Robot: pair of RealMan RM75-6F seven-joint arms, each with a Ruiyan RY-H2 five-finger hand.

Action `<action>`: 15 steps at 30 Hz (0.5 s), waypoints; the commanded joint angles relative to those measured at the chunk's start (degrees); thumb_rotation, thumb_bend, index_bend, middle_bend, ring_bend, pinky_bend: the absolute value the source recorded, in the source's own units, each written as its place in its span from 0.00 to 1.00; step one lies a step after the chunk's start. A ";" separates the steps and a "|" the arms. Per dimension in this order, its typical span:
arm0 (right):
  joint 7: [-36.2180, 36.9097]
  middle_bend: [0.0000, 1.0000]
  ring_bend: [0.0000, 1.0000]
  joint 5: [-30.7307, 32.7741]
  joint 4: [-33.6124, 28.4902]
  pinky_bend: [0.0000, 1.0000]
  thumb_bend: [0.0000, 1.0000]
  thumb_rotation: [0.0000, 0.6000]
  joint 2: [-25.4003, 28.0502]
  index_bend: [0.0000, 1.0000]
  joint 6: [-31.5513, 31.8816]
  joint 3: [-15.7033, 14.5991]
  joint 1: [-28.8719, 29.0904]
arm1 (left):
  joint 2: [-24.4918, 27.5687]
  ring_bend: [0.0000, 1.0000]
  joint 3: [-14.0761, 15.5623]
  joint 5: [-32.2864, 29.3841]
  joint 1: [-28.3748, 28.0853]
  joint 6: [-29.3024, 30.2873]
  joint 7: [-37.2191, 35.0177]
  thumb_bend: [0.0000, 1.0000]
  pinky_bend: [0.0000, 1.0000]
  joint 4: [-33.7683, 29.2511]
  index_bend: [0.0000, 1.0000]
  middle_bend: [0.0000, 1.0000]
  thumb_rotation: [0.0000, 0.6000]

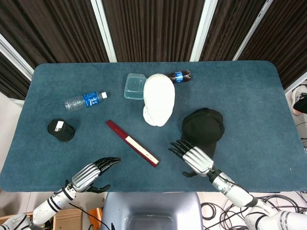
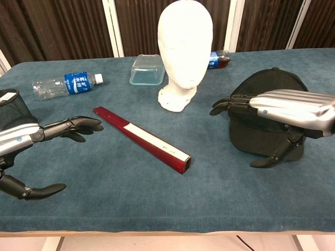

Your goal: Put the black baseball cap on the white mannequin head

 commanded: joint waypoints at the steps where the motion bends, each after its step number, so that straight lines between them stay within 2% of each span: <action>1: 0.07 0.04 0.00 0.49 -0.07 0.12 0.14 1.00 0.10 0.14 0.41 -0.25 0.24 | -0.01 0.09 0.35 -0.23 -0.30 0.16 -0.40 0.35 0.18 -0.07 0.00 0.09 1.00; 6: -0.73 0.04 0.00 1.03 -0.42 0.12 0.14 1.00 1.09 0.15 2.85 -0.77 -0.46 | 0.51 0.09 0.38 -0.55 -0.27 0.79 2.66 0.35 0.18 -0.30 0.00 0.09 1.00; 8: -1.75 0.04 0.00 0.73 -0.74 0.12 0.14 1.00 1.83 0.16 5.24 -1.19 -1.63 | 1.09 0.09 -0.22 -0.83 0.94 2.56 7.77 0.35 0.18 0.06 0.00 0.09 1.00; 12: -0.63 0.04 0.00 -3.55 -1.40 0.11 0.14 1.00 5.31 0.17 12.35 -4.51 -5.35 | 4.09 0.09 -0.52 -1.48 5.85 8.24 21.57 0.35 0.16 -0.75 0.00 0.10 1.00; 15: -0.10 0.04 0.00 -5.79 1.32 0.11 0.14 1.00 5.85 0.20 19.41 -6.26 -9.25 | 6.76 0.09 0.01 -2.12 9.34 12.33 25.91 0.34 0.15 -1.82 0.00 0.10 1.00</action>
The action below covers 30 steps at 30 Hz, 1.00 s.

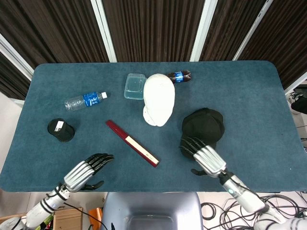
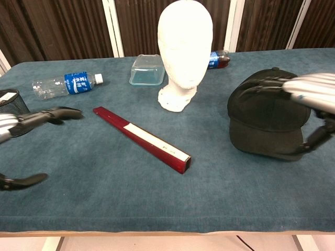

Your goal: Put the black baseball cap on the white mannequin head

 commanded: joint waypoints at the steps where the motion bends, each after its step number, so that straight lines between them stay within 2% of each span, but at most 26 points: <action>1: 0.35 0.04 0.00 -3.62 4.33 0.11 0.14 1.00 1.05 0.20 11.21 -3.20 -6.90 | 5.09 0.09 0.60 -1.09 7.18 8.46 10.10 0.34 0.15 -1.38 0.00 0.10 1.00; 4: -2.44 0.07 0.00 -2.38 11.50 0.11 0.14 1.00 -2.99 0.25 17.50 -3.21 -11.51 | 6.37 0.09 1.98 -0.87 9.70 11.14 9.19 0.34 0.15 -0.20 0.00 0.10 1.00; 7: -4.20 0.10 0.00 -1.09 18.17 0.10 0.14 1.00 -7.62 0.28 20.29 -2.90 -13.99 | 6.28 0.09 2.93 -0.89 10.99 11.69 7.66 0.34 0.15 1.55 0.00 0.10 1.00; 12: -1.27 0.17 0.00 1.58 29.55 0.10 0.14 1.00 -17.26 0.33 21.22 -1.53 -15.50 | 4.55 0.08 3.64 -2.35 13.36 11.77 4.96 0.32 0.14 5.03 0.00 0.10 1.00; 16: 0.85 0.20 0.02 2.07 35.20 0.10 0.14 1.00 -22.89 0.33 21.61 -0.47 -15.12 | 4.07 0.08 3.80 -2.79 14.40 12.01 3.58 0.32 0.14 6.58 0.00 0.10 1.00; 25: -0.25 0.23 0.07 2.62 41.97 0.11 0.14 1.00 -30.95 0.37 20.58 0.98 -13.14 | 3.46 0.08 2.73 -3.52 15.62 12.71 3.76 0.32 0.14 8.33 0.00 0.10 1.00; 30: -0.20 0.25 0.08 3.38 44.17 0.11 0.14 1.00 -33.61 0.38 20.12 2.06 -12.07 | 3.53 0.08 2.57 -3.43 15.93 12.75 3.78 0.32 0.14 8.46 0.00 0.10 1.00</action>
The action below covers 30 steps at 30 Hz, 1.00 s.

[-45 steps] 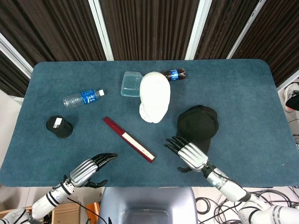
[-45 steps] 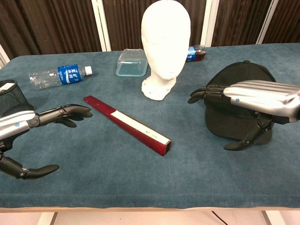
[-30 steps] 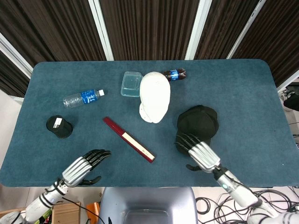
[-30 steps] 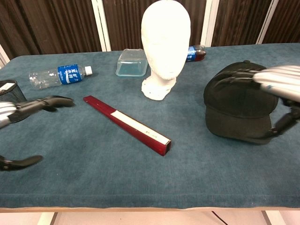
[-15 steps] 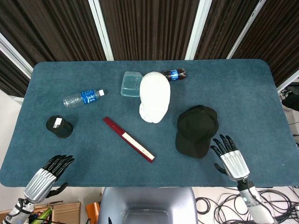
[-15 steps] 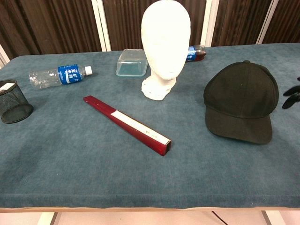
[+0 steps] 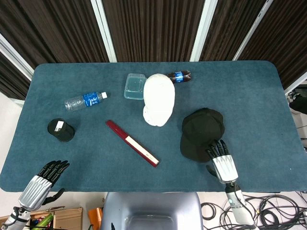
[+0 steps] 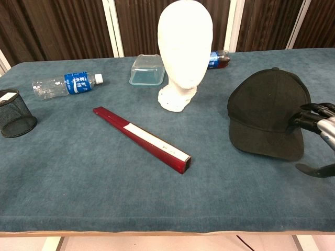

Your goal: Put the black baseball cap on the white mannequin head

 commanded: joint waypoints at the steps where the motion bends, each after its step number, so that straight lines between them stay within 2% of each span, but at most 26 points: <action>1: -0.05 0.25 0.08 0.55 1.18 0.11 0.14 1.00 -1.49 0.38 -0.43 0.65 0.76 | 0.01 0.08 -0.14 -0.06 0.18 0.00 0.18 0.32 0.14 0.13 0.00 0.10 1.00; 9: -0.37 0.26 0.10 0.92 3.31 0.12 0.14 1.00 -3.85 0.40 -0.05 1.02 1.41 | 0.06 0.08 -0.56 -0.38 0.66 -0.21 0.50 0.32 0.13 0.19 0.00 0.10 1.00; 19: 0.05 0.27 0.11 2.77 6.91 0.12 0.14 1.00 -6.44 0.42 -1.66 2.98 3.55 | 0.03 0.09 -0.92 -0.24 0.99 -0.13 0.32 0.32 0.13 0.40 0.00 0.10 1.00; 25: 1.63 0.30 0.14 3.15 8.40 0.14 0.21 1.00 -6.81 0.45 -0.17 4.11 4.37 | 0.03 0.09 -1.09 -0.19 1.21 0.03 0.03 0.32 0.13 0.71 0.00 0.10 1.00; 30: 2.59 0.33 0.18 3.63 8.54 0.22 0.31 1.00 -6.53 0.50 0.55 5.03 4.99 | -0.03 0.09 -1.20 -0.04 1.23 0.03 0.04 0.32 0.13 0.78 0.00 0.11 1.00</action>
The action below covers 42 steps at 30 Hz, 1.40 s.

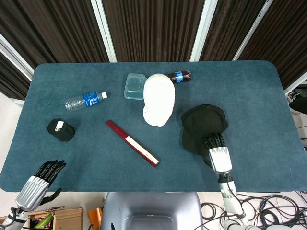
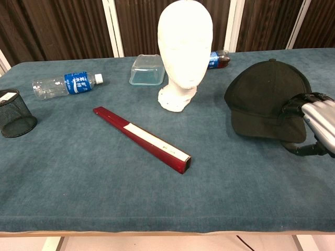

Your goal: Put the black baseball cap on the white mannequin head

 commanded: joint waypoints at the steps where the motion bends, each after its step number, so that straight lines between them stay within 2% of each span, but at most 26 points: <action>1: 0.21 0.34 0.19 0.23 0.02 0.24 0.33 1.00 0.15 0.51 0.19 0.32 0.28 | -0.02 0.09 -0.01 0.04 0.01 0.00 0.02 0.32 0.13 0.01 0.00 0.11 1.00; 6: 0.31 0.39 0.27 0.92 -0.43 0.39 0.39 1.00 0.76 0.57 0.36 1.39 1.03 | -0.04 0.09 -0.10 0.05 0.04 -0.10 0.10 0.32 0.13 -0.01 0.00 0.11 1.00; 10: 2.25 0.43 0.36 0.93 -2.14 0.53 0.42 1.00 2.50 0.65 3.33 3.44 2.07 | 0.00 0.09 -0.22 0.05 0.31 0.24 0.24 0.32 0.13 -0.01 0.00 0.11 1.00; 14: 3.46 0.50 0.48 0.80 -3.35 0.66 0.45 1.00 4.21 0.76 6.15 5.24 2.97 | -0.05 0.09 -0.29 0.27 0.45 0.57 0.44 0.32 0.13 0.08 0.00 0.11 1.00; 18: 4.80 0.57 0.58 1.28 -3.58 0.75 0.46 1.00 5.88 0.86 8.16 7.74 4.43 | -0.06 0.09 -0.28 0.41 0.50 0.55 0.49 0.32 0.13 0.06 0.00 0.11 1.00; 26: 5.36 0.68 0.70 3.01 2.35 0.87 0.46 1.00 7.88 0.99 9.99 13.12 9.70 | 0.01 0.09 -0.19 0.77 0.28 -0.18 1.43 0.32 0.13 -0.64 0.00 0.11 1.00; 34: 1.77 0.71 0.73 6.21 7.59 0.91 0.46 1.00 10.59 1.00 11.85 19.64 17.20 | 0.17 0.09 -0.07 0.85 0.49 -0.44 2.37 0.32 0.13 -1.32 0.00 0.11 1.00; 39: -2.47 0.71 0.73 7.44 7.17 0.92 0.46 1.00 12.81 1.00 13.49 22.65 21.99 | 0.13 0.09 0.00 0.58 0.85 -0.60 2.70 0.32 0.13 -1.36 0.00 0.11 1.00; 42: -6.61 0.72 0.73 6.49 4.98 0.92 0.46 1.00 14.27 1.00 15.19 23.41 25.68 | 0.24 0.09 -0.01 0.46 0.89 -0.89 3.09 0.32 0.13 -1.61 0.00 0.11 1.00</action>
